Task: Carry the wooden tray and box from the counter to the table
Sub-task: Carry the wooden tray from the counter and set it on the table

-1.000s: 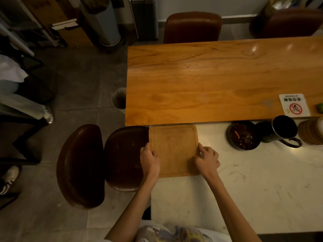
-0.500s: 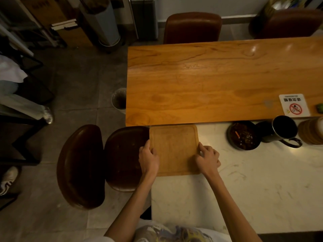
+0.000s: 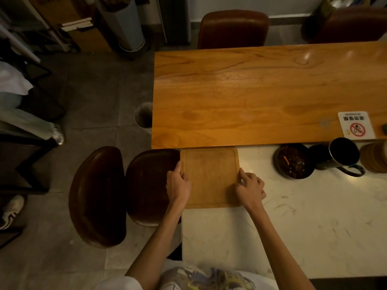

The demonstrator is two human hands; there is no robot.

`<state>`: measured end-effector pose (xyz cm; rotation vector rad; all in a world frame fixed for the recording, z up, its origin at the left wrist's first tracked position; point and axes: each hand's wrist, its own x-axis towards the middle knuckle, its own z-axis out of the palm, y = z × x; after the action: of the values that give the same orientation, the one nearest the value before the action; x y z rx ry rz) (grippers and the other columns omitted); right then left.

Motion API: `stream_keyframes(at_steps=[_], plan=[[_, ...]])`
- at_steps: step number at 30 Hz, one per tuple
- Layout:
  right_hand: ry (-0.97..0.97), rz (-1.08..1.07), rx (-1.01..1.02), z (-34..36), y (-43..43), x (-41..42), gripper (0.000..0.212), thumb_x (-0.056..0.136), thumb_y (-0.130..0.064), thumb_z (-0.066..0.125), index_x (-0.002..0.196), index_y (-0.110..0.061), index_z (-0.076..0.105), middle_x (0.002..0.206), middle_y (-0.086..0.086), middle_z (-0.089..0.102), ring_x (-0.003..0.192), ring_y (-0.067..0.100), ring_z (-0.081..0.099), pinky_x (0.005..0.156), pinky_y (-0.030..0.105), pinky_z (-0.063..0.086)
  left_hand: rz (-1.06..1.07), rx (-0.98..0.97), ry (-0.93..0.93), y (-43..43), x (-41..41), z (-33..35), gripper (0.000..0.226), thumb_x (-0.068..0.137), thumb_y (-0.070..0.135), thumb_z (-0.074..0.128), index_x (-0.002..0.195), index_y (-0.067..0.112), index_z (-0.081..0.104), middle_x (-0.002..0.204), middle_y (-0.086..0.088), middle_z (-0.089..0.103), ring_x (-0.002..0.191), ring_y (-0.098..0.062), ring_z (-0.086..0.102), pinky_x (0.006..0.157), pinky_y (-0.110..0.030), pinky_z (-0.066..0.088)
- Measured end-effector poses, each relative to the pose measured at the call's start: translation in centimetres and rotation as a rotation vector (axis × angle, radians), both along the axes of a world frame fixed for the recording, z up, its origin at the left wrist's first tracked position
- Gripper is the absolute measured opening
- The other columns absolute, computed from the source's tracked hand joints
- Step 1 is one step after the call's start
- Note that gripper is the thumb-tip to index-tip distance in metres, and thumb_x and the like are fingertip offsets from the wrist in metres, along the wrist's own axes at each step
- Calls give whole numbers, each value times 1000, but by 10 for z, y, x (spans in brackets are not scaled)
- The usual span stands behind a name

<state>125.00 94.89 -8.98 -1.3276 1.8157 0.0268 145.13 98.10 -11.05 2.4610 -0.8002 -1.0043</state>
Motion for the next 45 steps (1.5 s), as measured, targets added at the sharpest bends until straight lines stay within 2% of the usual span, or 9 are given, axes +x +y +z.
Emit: stream_keyframes(at_steps=[4, 14, 19, 25, 28, 30, 33, 37, 45], plan=[[12, 9, 6, -1, -1, 0, 81, 67, -33, 36, 147, -25, 40, 147, 4, 40, 141, 30, 19, 113, 54, 20, -29, 20, -4, -2, 2, 2, 56, 100, 21, 52, 152, 34, 34, 122, -9, 50, 90, -15, 53, 75, -29, 43], [18, 14, -1, -6, -3, -1, 80, 69, -35, 38, 149, -27, 37, 149, 3, 39, 141, 30, 19, 113, 54, 21, -45, 37, -9, -1, 2, 4, 59, 101, 22, 51, 154, 33, 28, 120, -8, 48, 86, -15, 53, 74, -29, 47], [31, 21, -16, -14, -4, -3, 63, 89, -22, 52, 150, -27, 36, 150, 4, 39, 142, 31, 19, 114, 54, 20, -64, 30, -7, 0, 3, 5, 60, 100, 22, 53, 154, 33, 30, 119, -9, 50, 89, -17, 55, 75, -30, 47], [25, 142, -161, -19, 14, -12, 72, 87, -54, 36, 154, -29, 26, 151, 5, 39, 141, 31, 24, 111, 55, 24, -188, -31, 19, 15, 0, 8, 73, 99, 27, 54, 157, 35, 10, 137, -6, 39, 93, -13, 54, 78, -31, 52], [5, 347, -286, -27, 40, -30, 75, 92, -67, 34, 157, -33, 16, 158, 1, 32, 148, 28, 19, 116, 53, 21, -303, -153, 145, 43, -5, 3, 89, 95, 29, 63, 157, 38, -1, 156, -2, 19, 123, -17, 50, 90, -27, 46], [3, 480, -304, -33, 55, -43, 79, 91, -70, 31, 158, -32, 14, 164, 2, 21, 152, 30, 8, 121, 51, 13, -372, -160, 203, 62, -7, -6, 98, 91, 29, 68, 156, 38, -4, 164, 1, 3, 145, -18, 26, 107, -35, 36], [-15, 555, -337, -42, 67, -57, 75, 93, -65, 33, 157, -29, 16, 164, 2, 12, 153, 31, 0, 123, 46, 4, -363, -146, 271, 86, -5, -17, 103, 89, 32, 72, 154, 43, -7, 166, 8, -4, 147, -9, 10, 114, -32, 24], [-41, 535, -393, -56, 69, -63, 58, 102, -46, 32, 156, -33, 17, 161, -1, 15, 152, 31, 3, 123, 53, 11, -376, -167, 279, 98, -1, -20, 87, 95, 21, 65, 156, 34, 5, 165, 11, -1, 139, 2, 19, 107, -12, 25], [-53, 499, -422, -61, 69, -61, 54, 103, -39, 30, 156, -31, 22, 160, 3, 22, 151, 34, 8, 123, 48, 8, -404, -162, 242, 97, 2, -27, 89, 94, 17, 65, 155, 35, 3, 163, 14, 0, 132, 1, 30, 115, -31, 37]])
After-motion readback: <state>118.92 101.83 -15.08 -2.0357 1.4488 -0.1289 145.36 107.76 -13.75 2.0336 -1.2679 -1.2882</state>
